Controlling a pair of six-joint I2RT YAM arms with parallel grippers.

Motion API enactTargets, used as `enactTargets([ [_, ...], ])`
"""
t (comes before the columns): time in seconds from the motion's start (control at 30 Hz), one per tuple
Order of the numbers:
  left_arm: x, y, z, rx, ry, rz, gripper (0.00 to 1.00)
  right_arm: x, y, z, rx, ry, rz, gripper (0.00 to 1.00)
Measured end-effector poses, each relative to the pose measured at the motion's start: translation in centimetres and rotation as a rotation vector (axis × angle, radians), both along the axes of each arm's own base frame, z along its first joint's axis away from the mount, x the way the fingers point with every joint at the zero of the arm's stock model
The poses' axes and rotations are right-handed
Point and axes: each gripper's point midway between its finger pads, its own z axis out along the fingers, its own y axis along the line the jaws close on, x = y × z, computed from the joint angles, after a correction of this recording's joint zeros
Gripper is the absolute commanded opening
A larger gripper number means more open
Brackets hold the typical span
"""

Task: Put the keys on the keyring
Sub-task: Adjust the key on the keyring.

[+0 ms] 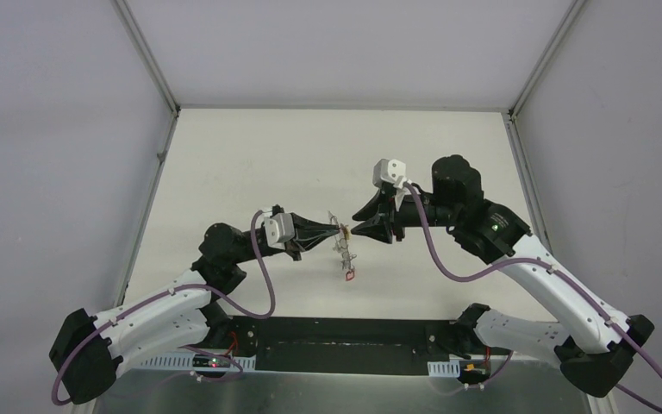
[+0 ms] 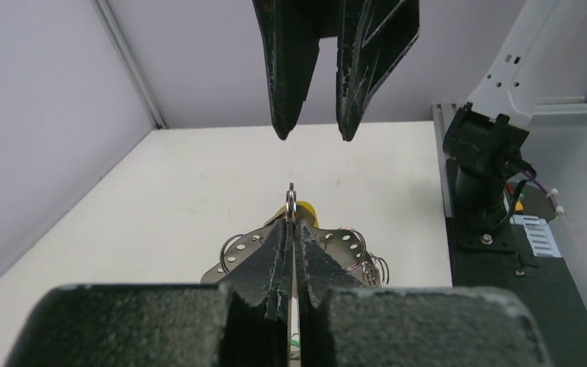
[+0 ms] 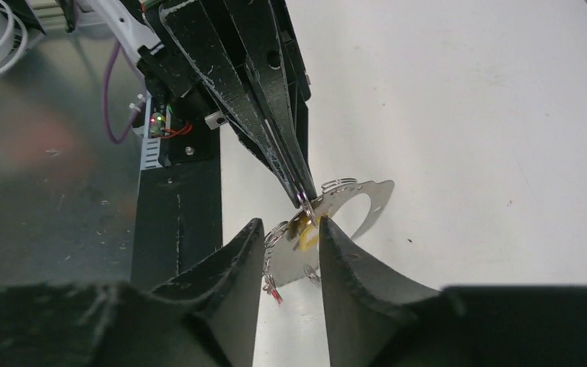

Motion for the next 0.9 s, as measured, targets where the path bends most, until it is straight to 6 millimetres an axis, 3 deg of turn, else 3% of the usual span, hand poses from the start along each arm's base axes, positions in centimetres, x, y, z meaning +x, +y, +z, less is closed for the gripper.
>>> enactTargets([
  [0.23,-0.5,0.2,2.3,-0.081,-0.083,-0.013,0.00,-0.6,0.6,1.0,0.061,-0.011,0.064,0.35],
  [0.47,-0.9,0.2,2.6,-0.089,-0.099,-0.031,0.00,-0.5,1.0,0.7,0.066,-0.001,0.086,0.35],
  [0.53,-1.0,0.2,2.6,-0.089,-0.093,-0.036,0.00,-0.3,1.3,0.2,0.056,0.015,0.092,0.27],
  [0.67,-1.2,0.3,2.7,-0.091,-0.089,-0.046,0.00,-0.1,1.5,-0.2,0.048,0.027,0.098,0.00],
  [0.9,-1.4,0.4,2.9,-0.095,-0.090,-0.050,0.00,-0.1,1.5,-0.5,0.043,0.034,0.097,0.00],
])
